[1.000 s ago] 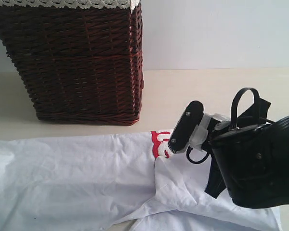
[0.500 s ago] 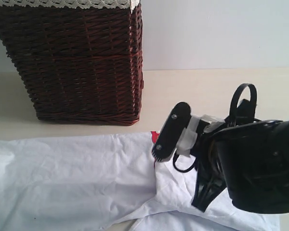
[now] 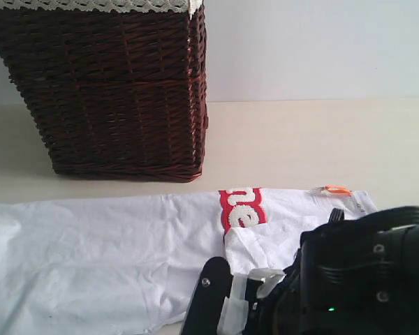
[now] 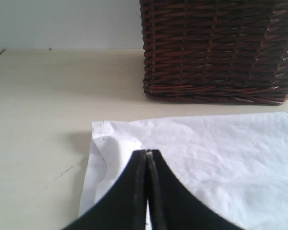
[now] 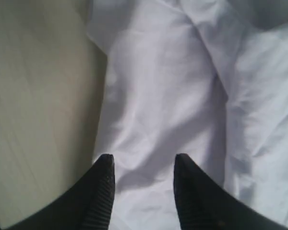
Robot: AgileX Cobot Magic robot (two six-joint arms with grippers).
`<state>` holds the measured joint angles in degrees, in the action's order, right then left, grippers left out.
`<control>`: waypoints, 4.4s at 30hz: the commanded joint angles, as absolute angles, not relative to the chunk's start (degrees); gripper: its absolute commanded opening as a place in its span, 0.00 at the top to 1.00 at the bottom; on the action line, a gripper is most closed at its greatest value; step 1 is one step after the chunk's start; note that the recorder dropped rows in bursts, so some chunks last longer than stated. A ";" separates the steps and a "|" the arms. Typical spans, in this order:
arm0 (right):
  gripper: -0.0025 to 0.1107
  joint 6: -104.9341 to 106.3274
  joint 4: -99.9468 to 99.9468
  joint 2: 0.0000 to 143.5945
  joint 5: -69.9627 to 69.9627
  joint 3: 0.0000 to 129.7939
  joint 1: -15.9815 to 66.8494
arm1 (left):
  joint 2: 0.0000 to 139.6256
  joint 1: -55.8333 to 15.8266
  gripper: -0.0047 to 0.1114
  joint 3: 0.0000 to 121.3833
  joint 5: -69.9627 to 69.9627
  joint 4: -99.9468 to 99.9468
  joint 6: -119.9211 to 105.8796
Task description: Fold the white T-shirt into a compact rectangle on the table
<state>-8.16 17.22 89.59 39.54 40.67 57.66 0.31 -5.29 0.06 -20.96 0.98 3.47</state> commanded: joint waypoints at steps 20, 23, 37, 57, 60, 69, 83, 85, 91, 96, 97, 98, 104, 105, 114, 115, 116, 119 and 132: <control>0.51 -7.53 14.31 99.96 35.82 40.39 57.94 | 0.00 -5.12 0.96 0.00 -20.28 1.07 3.45; 0.51 -2.91 9.18 99.71 35.82 40.39 57.94 | 0.00 -5.12 0.96 0.00 -20.28 1.07 3.45; 0.45 -3.27 7.14 95.59 35.80 40.39 57.94 | 0.00 -5.12 0.96 0.00 -20.28 1.07 3.45; 0.98 -11.00 18.06 98.17 42.18 40.39 57.94 | 0.00 -5.12 0.96 0.00 -20.28 1.07 3.45; 0.98 -8.89 16.90 93.97 43.98 40.39 57.94 | 0.00 -5.12 0.96 0.00 -20.28 1.07 3.45; 0.98 -7.41 31.31 84.77 57.22 46.27 57.94 | 0.00 -5.12 0.96 0.00 -20.28 1.07 3.45; 0.60 -25.76 51.08 84.77 53.00 46.27 51.45 | 0.00 -5.12 0.96 0.00 -20.28 1.07 3.45; 0.61 -29.94 53.01 84.77 53.88 46.27 49.96 | 0.00 -5.12 0.96 0.00 -20.28 1.07 3.45; 0.61 -13.84 33.49 84.77 53.47 46.27 47.98 | 0.00 -5.12 0.96 0.00 -20.28 1.07 3.45; 0.51 6.47 12.85 84.77 52.45 46.27 47.98 | 0.00 -5.12 0.96 0.00 -20.28 1.07 3.45; 0.50 6.34 12.34 84.77 51.27 46.12 47.98 | 0.00 -5.12 0.96 0.00 -20.28 1.07 3.45; 0.49 6.17 12.72 84.77 49.56 45.79 47.98 | 0.00 -5.12 0.96 0.00 -20.28 1.07 3.45; 0.49 -5.66 27.41 88.32 39.58 43.76 47.98 | 0.00 -5.12 0.96 0.00 -20.28 1.07 3.45; 0.49 -7.15 29.07 89.32 39.47 43.76 47.98 | 0.00 -5.12 0.96 0.00 -20.28 1.07 3.45; 0.49 -31.19 54.32 96.43 50.75 46.30 47.98 | 0.00 -5.12 0.96 0.00 -20.28 1.07 3.45; 0.49 -33.30 57.32 96.43 51.85 46.89 47.98 | 0.00 -5.12 0.96 0.00 -20.28 1.07 3.45; 0.49 -35.44 59.12 96.43 52.12 47.04 47.98 | 0.00 -5.12 0.96 0.00 -20.28 1.07 3.45; 0.49 -37.70 60.74 96.43 51.27 47.29 47.98 | 0.00 -5.12 0.96 0.00 -20.28 1.07 3.45; 0.49 -16.84 38.42 89.55 38.81 47.29 52.32 | 0.00 -5.12 0.96 0.00 -20.28 1.07 3.45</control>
<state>-22.57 41.89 89.80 41.86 46.88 52.00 0.31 -5.29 0.06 -20.96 0.98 3.47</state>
